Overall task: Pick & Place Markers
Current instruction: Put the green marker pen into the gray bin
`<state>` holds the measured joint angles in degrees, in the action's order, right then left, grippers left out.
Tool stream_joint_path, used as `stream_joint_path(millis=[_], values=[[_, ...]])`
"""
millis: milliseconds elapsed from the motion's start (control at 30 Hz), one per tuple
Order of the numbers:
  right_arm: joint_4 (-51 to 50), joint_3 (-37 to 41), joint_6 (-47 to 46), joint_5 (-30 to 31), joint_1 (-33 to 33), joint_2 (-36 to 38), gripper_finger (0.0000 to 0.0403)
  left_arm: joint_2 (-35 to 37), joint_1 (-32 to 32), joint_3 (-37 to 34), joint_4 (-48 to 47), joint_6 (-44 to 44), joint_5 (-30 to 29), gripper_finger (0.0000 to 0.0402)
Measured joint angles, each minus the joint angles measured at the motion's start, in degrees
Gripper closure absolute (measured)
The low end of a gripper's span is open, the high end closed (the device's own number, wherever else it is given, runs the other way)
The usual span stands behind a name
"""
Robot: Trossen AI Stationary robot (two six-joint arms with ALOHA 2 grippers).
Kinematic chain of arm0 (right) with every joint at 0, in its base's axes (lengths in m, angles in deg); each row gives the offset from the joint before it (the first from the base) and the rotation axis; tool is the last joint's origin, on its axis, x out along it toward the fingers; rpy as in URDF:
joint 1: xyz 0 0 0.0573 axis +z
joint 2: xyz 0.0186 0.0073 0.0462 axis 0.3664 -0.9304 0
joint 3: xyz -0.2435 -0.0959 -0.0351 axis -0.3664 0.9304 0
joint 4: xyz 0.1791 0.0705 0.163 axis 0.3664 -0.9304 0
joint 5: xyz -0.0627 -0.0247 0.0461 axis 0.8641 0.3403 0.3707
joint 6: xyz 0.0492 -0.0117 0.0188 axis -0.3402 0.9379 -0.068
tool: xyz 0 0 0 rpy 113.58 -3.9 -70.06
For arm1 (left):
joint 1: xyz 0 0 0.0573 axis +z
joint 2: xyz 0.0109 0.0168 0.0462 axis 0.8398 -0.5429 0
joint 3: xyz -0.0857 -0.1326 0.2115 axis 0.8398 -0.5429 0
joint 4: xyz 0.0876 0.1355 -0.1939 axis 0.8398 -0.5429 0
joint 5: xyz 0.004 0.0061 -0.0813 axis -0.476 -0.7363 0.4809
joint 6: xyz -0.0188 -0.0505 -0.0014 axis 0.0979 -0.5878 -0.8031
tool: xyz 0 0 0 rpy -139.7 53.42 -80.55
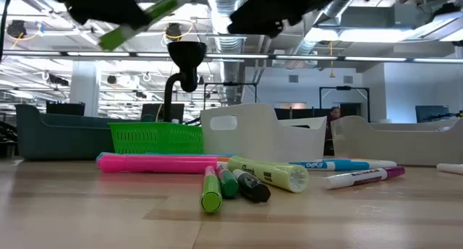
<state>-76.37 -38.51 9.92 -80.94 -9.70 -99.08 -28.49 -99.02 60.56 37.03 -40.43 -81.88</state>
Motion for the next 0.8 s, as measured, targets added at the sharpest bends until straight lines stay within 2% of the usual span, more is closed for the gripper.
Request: stream_joint_path(millis=[200,333,467,800], values=[[4.90,-2.60,-0.76,-0.31,-1.37,-5.97,0.0207,0.07,4.32,-0.01,8.09,10.73,0.70,0.0335],[5.53,-4.28,-0.76,-0.23,-1.11,-7.44,0.0209,-1.15,5.77,-0.05,8.80,12.28,1.91,0.0329],[7.42,-4.70,-1.07,-0.45,-0.48,-7.18,0.0220,-1.95,6.80,-1.06,9.31,12.28,5.88,0.0332],[6.31,-4.70,-1.28,-0.51,-0.57,-7.19,0.0270,-2.16,7.73,-1.86,13.47,15.23,6.07,0.0331]])
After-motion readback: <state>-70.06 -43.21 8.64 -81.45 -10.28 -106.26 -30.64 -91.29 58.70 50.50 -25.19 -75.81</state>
